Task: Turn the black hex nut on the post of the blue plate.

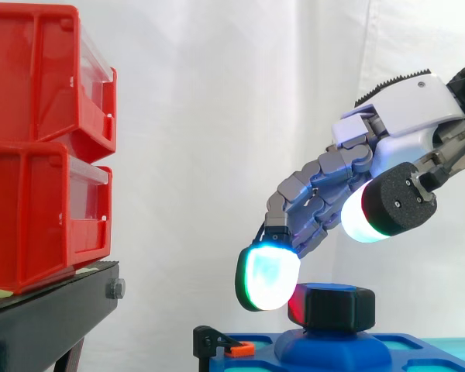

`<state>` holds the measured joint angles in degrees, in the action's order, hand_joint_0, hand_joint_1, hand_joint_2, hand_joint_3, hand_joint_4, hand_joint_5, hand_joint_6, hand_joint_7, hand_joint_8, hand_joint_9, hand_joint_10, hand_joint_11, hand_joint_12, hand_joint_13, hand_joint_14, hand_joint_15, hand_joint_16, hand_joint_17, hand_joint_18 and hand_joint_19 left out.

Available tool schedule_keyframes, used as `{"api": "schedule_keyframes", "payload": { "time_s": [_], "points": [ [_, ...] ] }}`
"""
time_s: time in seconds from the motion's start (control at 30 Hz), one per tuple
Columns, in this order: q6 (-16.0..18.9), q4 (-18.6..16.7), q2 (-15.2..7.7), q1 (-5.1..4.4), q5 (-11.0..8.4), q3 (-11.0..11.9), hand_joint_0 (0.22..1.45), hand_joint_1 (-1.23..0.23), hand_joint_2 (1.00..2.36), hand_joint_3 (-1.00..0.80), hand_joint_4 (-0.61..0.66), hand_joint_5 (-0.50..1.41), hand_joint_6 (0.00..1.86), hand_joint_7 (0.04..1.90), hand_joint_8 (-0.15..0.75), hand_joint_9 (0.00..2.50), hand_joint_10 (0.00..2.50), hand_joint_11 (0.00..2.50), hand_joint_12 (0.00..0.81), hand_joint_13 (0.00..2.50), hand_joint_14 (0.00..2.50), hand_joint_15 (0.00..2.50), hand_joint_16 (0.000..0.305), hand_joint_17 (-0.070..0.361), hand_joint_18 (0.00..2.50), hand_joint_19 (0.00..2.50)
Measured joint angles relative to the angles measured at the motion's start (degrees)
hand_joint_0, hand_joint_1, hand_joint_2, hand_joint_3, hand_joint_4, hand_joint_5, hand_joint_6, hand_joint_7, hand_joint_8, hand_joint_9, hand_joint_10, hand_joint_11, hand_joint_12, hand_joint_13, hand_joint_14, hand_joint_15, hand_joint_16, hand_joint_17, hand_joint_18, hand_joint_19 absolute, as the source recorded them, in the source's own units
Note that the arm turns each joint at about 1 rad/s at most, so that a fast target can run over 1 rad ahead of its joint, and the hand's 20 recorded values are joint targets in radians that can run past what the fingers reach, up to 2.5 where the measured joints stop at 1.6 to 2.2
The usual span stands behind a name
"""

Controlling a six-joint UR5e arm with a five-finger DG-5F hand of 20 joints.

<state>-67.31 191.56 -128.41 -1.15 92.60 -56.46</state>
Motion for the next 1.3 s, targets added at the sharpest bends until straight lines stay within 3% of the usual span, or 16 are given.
{"api": "schedule_keyframes", "payload": {
  "time_s": [0.4, 0.53, 0.9, 1.07, 1.3],
  "points": [
    [-3.83, 1.17, 0.00, 3.64, 5.01, 0.04, 0.46, -0.41, 1.00, -0.50, 0.22, -0.19, 0.50, 0.79, 0.256, 0.37, 0.00, 0.00, 0.377, 0.31, 0.00, 0.00, 0.057, 0.129, 0.13, 0.00],
    [-4.10, 1.19, 0.00, 4.06, 5.85, 0.40, 0.46, -0.41, 1.00, -0.50, 0.22, -0.19, 0.50, 0.79, 0.257, 0.37, 0.00, 0.00, 0.379, 0.31, 0.00, 0.00, 0.057, 0.129, 0.13, 0.00],
    [-5.69, -0.15, 0.00, 3.06, 8.65, 3.71, 0.46, -0.41, 1.00, -0.50, 0.22, -0.19, 0.50, 0.79, 0.258, 0.37, 0.00, 0.00, 0.379, 0.31, 0.00, 0.00, 0.057, 0.129, 0.13, 0.00],
    [-5.17, -1.12, 0.00, 2.02, 7.69, 3.70, 0.46, -0.41, 1.00, -0.50, 0.22, -0.19, 0.50, 0.79, 0.259, 0.37, 0.00, 0.00, 0.380, 0.31, 0.00, 0.00, 0.057, 0.129, 0.13, 0.00],
    [-4.02, -3.04, -0.01, -0.07, 4.64, 1.97, 0.46, -0.40, 1.00, -0.50, 0.22, -0.19, 0.50, 0.79, 0.258, 0.37, 0.00, 0.00, 0.380, 0.31, 0.00, 0.00, 0.057, 0.129, 0.12, 0.00]
  ]
}}
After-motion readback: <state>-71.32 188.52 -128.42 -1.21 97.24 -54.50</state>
